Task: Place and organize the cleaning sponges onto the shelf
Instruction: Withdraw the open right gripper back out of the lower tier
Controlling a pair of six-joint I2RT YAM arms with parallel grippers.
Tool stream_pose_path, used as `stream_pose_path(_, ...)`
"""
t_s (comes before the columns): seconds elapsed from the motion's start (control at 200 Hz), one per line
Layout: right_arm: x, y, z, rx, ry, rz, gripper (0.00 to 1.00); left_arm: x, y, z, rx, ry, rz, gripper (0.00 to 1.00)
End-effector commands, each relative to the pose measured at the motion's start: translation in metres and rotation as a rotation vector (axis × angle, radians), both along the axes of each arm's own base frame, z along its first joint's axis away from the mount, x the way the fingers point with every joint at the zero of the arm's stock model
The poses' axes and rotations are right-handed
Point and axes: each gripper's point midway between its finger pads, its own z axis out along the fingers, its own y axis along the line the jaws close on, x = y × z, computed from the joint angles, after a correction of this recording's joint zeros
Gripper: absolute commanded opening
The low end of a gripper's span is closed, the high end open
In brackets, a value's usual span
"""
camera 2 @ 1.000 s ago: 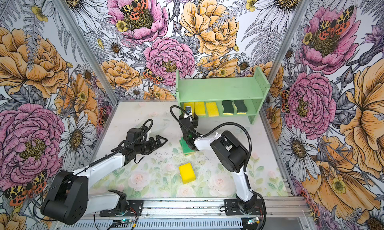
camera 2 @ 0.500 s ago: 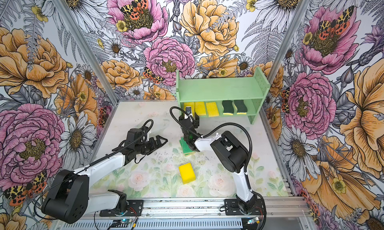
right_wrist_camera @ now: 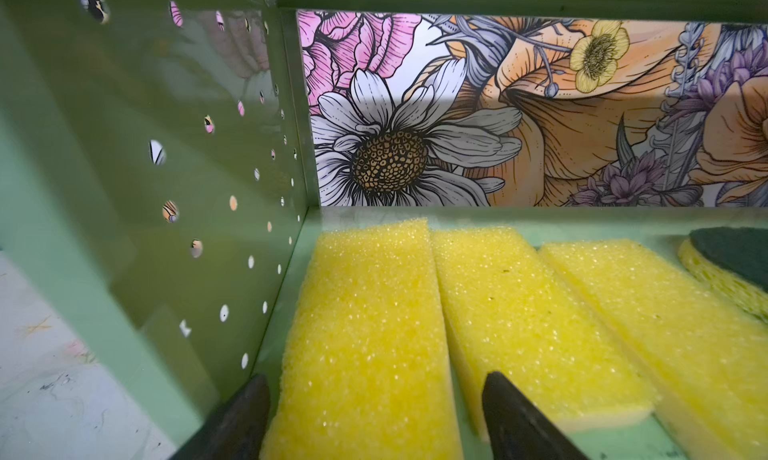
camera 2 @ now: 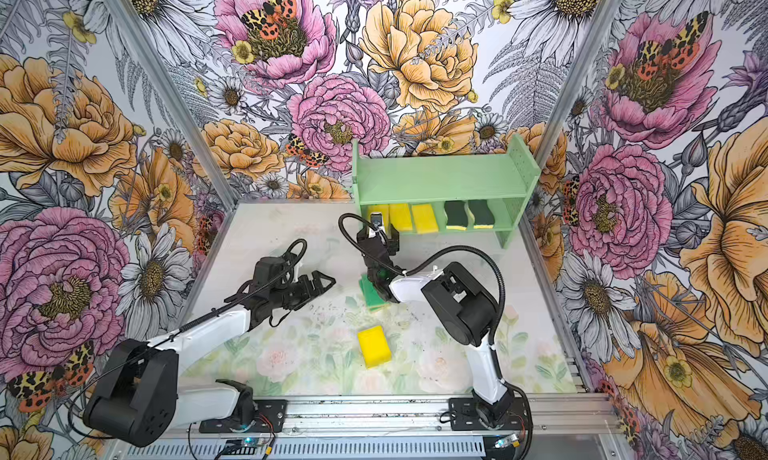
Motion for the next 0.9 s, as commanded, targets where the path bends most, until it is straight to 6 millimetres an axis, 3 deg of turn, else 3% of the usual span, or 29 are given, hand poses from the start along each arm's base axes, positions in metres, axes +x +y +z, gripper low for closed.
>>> stream_pose_path(0.0,-0.001,-0.008,0.031,0.033,-0.064,-0.022,0.83,0.005,-0.005,0.01,-0.005,-0.036,-0.024,0.99)
stream_pose_path(0.896,-0.014,-0.018,0.063,0.019,-0.115,-0.011,0.87,0.005,-0.006,0.009,-0.004,-0.034,-0.026,0.99)
